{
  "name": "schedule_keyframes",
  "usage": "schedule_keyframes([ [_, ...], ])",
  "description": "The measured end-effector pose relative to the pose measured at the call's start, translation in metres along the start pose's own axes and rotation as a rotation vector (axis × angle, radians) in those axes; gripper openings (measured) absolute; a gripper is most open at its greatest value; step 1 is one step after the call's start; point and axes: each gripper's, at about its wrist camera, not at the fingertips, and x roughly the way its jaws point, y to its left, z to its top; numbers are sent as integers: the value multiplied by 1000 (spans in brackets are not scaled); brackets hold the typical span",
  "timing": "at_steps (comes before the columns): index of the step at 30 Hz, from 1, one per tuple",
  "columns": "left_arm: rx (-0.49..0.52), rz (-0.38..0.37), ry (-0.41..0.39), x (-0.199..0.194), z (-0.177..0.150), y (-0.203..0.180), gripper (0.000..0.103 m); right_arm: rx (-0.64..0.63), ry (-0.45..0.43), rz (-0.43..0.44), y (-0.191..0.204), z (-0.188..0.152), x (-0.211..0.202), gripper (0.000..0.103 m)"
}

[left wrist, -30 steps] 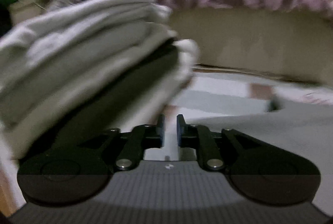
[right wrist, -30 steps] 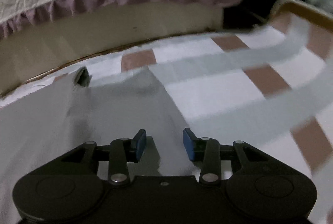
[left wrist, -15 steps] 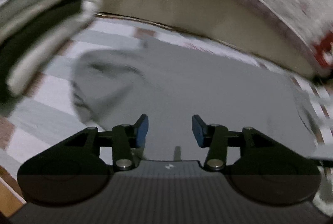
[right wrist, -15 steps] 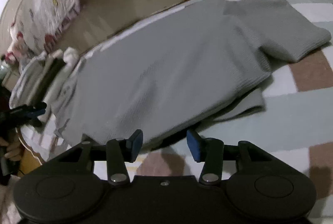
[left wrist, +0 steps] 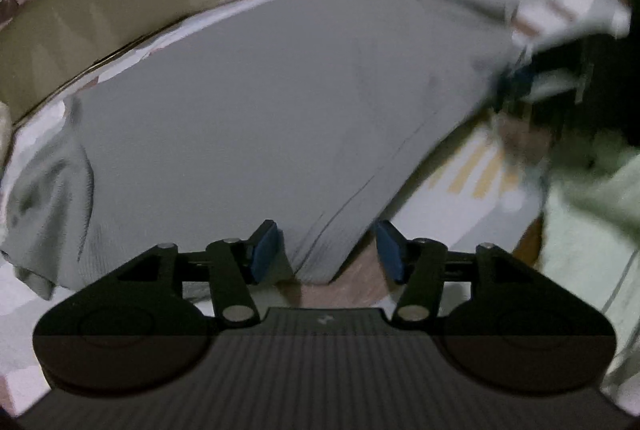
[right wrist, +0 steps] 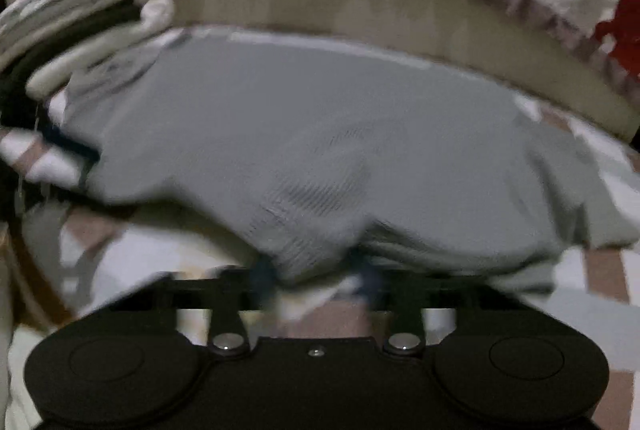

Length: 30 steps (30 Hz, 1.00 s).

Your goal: Fold clothes

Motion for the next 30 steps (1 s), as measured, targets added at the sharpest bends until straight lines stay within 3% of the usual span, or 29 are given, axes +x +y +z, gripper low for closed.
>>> schedule_keyframes([
  [4,-50,49,10,2,-4,9,57,73,-65,63,-29,27,-19,13],
  [5,-72,53,-3,1,-3,14,52,86,-69,75,-34,36,-20,13],
  [6,-96,48,-16,-1,-2,19,36,101,-71,88,-39,44,-21,13],
  [7,-123,37,-28,-4,-1,24,27,122,-68,104,-44,51,-22,13],
  [11,-257,-20,-97,-18,1,47,14,195,-49,142,-53,69,-23,13],
  [14,-327,-73,-107,-27,-2,59,14,204,-15,161,-51,59,-34,13],
  [17,-359,-130,-7,-19,-9,62,19,202,35,182,-48,40,-47,13],
  [20,-355,-125,79,-10,-19,56,19,256,135,168,-57,0,-37,13],
  [23,-376,-101,44,-22,-18,62,35,273,175,121,-71,-27,-39,19],
  [25,-457,-123,10,-33,-20,74,45,298,129,98,-87,-32,-52,24],
  [27,-563,-136,-25,-42,-25,90,49,360,82,97,-107,-35,-63,38],
  [30,-726,-69,-61,-46,-33,115,53,535,0,125,-148,-36,-63,46],
])
